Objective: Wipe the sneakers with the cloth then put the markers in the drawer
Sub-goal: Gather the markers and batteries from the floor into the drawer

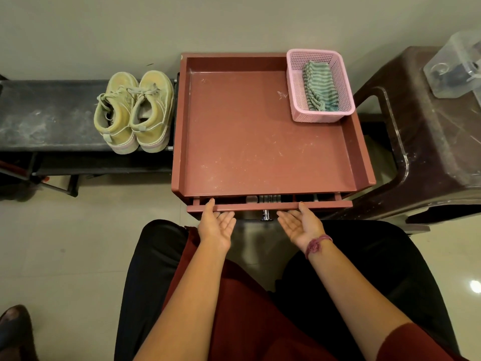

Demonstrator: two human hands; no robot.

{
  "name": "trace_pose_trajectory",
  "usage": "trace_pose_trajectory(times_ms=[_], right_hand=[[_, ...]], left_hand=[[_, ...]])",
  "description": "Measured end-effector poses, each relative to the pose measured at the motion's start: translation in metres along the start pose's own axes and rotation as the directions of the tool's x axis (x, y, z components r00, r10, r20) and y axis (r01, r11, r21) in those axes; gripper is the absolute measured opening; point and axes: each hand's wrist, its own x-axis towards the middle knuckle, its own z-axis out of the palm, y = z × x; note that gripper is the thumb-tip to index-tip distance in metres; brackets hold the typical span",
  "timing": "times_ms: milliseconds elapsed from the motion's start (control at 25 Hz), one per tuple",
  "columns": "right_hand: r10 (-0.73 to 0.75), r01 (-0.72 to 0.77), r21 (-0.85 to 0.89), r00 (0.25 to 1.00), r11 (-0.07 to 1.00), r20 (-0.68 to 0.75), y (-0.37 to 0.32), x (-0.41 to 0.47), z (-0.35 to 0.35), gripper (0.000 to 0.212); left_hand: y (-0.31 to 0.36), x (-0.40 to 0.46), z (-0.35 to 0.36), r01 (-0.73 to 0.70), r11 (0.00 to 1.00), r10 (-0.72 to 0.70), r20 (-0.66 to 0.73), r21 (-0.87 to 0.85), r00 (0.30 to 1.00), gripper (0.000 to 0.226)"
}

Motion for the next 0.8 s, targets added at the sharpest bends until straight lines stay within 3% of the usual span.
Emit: trace_pose_trajectory(times_ms=[160, 320, 440, 800], right_hand=[[-0.023, 0.025, 0.052, 0.999, 0.998, -0.027, -0.001, 0.003, 0.0, 0.048], [0.025, -0.04, 0.263, 0.998, 0.964, 0.062, -0.009, 0.003, -0.006, 0.069], [0.038, -0.079, 0.327, 0.991, 0.942, 0.128, -0.015, 0.003, -0.009, 0.078], [-0.007, -0.063, 0.245, 0.962, 0.967, 0.273, -0.021, 0.009, -0.004, 0.082]], left_hand=[[0.0, 0.002, 0.0, 0.021, 0.999, -0.021, 0.005, -0.041, 1.0, 0.068], [0.001, 0.002, -0.001, 0.028, 0.991, -0.024, 0.029, -0.129, 0.999, 0.073], [0.0, 0.001, 0.001, 0.017, 0.988, -0.01, 0.042, -0.154, 0.999, 0.067], [0.003, 0.007, 0.014, -0.018, 0.984, 0.039, 0.112, -0.177, 0.993, 0.065]])
